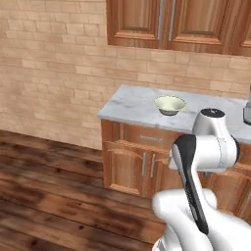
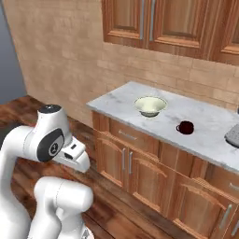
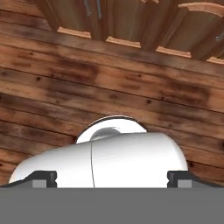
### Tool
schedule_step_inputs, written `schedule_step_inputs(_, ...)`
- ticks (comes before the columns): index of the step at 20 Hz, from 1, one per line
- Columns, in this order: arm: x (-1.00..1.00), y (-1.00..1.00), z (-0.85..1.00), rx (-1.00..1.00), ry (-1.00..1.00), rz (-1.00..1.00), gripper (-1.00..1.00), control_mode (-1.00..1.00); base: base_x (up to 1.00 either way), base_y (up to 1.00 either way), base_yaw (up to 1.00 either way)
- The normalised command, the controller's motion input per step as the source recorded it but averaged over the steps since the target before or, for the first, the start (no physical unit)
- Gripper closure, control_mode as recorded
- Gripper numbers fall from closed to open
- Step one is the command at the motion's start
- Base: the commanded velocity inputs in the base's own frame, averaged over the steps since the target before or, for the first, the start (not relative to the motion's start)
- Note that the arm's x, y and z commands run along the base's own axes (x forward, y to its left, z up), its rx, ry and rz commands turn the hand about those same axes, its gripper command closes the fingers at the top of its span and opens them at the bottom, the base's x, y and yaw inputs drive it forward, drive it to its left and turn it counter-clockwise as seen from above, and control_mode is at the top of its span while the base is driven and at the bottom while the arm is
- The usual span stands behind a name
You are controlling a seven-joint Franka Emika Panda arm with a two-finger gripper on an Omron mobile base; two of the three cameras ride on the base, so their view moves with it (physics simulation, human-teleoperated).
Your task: Clear the mugs and bowl far away from the sink.
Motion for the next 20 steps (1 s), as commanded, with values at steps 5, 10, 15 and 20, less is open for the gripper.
schedule_step_inputs(5, 0.0, 0.0, 0.0, 0.0, 0.0, 0.0, -1.0, 1.0, -0.31, 0.0, 0.97)
schedule_step_inputs(10, 0.0, 0.0, 0.0, 0.0, 0.0, 0.0, -1.0, 1.0, -0.13, 0.0, 0.99)
schedule_step_inputs(15, 0.0, 0.0, 0.0, 0.0, 0.0, 0.0, -1.0, 1.0, -0.02, 0.0, 0.99)
schedule_step_inputs(20, 0.0, 0.0, 0.0, 0.0, 0.0, 0.0, -1.0, 1.0, 0.0, 0.0, 0.99)
